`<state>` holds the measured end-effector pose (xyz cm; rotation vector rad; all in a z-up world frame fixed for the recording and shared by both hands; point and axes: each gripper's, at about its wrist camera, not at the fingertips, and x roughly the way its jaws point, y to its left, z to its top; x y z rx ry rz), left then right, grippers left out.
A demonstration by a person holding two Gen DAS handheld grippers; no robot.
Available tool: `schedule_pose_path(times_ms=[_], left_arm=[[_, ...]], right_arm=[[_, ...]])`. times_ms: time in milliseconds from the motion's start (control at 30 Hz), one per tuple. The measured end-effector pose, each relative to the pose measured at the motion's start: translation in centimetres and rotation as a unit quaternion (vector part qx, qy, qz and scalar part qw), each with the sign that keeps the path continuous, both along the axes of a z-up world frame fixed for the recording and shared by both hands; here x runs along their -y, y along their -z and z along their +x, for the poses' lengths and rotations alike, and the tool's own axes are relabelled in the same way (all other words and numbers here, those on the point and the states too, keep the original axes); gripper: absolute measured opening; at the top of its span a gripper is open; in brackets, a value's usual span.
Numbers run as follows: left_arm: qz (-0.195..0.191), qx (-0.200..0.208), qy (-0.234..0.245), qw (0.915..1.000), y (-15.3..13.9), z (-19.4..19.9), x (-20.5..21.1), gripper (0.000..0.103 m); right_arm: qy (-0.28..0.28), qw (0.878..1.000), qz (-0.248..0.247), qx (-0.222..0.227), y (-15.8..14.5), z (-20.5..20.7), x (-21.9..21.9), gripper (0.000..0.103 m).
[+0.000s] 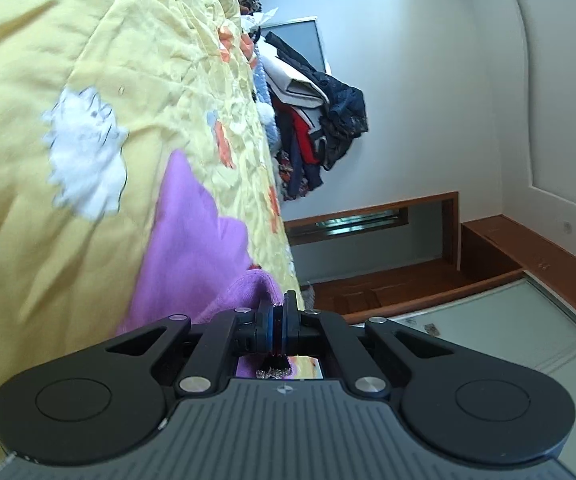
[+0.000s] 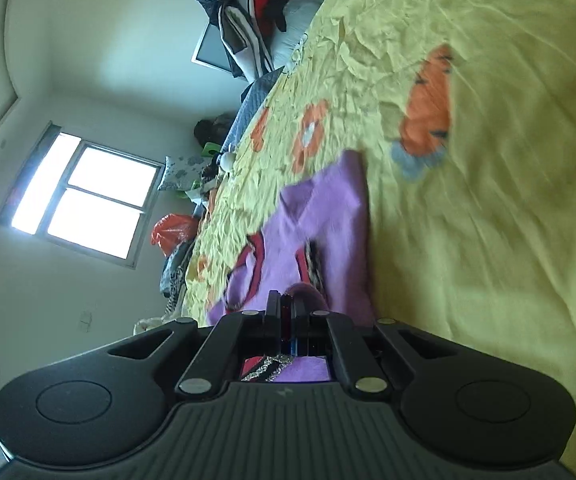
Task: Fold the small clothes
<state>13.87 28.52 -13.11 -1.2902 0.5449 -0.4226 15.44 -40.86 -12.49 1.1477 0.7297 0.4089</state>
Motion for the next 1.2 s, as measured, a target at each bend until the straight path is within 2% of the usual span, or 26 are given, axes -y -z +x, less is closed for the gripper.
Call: schedule_pose_path(times_ms=[67, 267, 500, 733, 800, 833, 900, 933, 967, 1000, 1033, 1067, 1133, 1167, 1200], left_arm=[[-0.010, -0.004, -0.001, 0.9999, 0.2, 1.1, -0.1, 0.002], [0.005, -0.020, 0.005, 0.9998, 0.2, 4.3, 0.1, 0.002], [-0.001, -0.049, -0.004, 0.9988, 2.2, 5.8, -0.2, 0.002], [-0.006, -0.057, -0.009, 0.9983, 2.3, 7.4, -0.4, 0.002], [-0.009, -0.063, -0.006, 0.9979, 2.5, 8.3, -0.4, 0.003], [-0.014, -0.079, -0.011, 0.9967, 2.8, 8.6, -0.6, 0.010], [-0.032, -0.078, -0.026, 0.9961, 2.9, 9.2, -1.2, 0.018], [-0.022, -0.074, -0.036, 0.9963, 2.4, 9.2, -1.6, 0.034], [-0.005, -0.072, -0.045, 0.9964, 1.6, 9.1, -2.0, 0.048], [0.009, -0.062, -0.051, 0.9967, 0.7, 8.7, -2.3, 0.053], [0.024, -0.046, -0.050, 0.9974, -0.4, 8.4, -2.4, 0.056], [0.049, -0.029, -0.039, 0.9976, -1.6, 7.9, -2.1, 0.056], [0.122, -0.010, 0.007, 0.9925, -4.0, 7.0, -0.2, 0.056], [0.170, -0.004, 0.033, 0.9849, -5.0, 6.7, 1.4, 0.059], [0.219, 0.002, 0.061, 0.9739, -5.8, 6.4, 3.3, 0.061]], right_arm=[[0.004, 1.000, 0.007, -0.003, 0.2, 1.5, 0.2, 0.004], [0.005, 1.000, 0.001, -0.021, 1.0, 5.1, 0.0, 0.004], [0.009, 0.999, 0.002, -0.042, 2.4, 7.4, 0.0, 0.004], [0.017, 0.998, 0.008, -0.052, 2.8, 9.2, -0.2, 0.005], [0.017, 0.998, 0.018, -0.051, 3.0, 10.1, -0.2, 0.008], [0.018, 0.998, 0.015, -0.057, 3.1, 10.6, -0.3, 0.011], [0.018, 0.999, 0.000, -0.043, 2.6, 11.2, -0.4, 0.030], [0.009, 0.999, -0.003, -0.032, 2.0, 11.4, -0.6, 0.047], [0.001, 1.000, -0.014, -0.020, 1.2, 11.5, -0.9, 0.069], [0.001, 0.999, -0.041, -0.005, -0.1, 11.2, -1.3, 0.079], [0.007, 0.996, -0.085, 0.009, -1.7, 10.5, -1.9, 0.096], [0.009, 0.991, -0.133, 0.030, -3.3, 9.7, -2.6, 0.097], [-0.038, 0.973, -0.207, 0.096, -6.0, 8.1, -5.0, 0.097], [-0.064, 0.964, -0.231, 0.116, -6.7, 7.6, -6.3, 0.097], [-0.091, 0.953, -0.262, 0.126, -7.2, 7.2, -8.0, 0.096]])
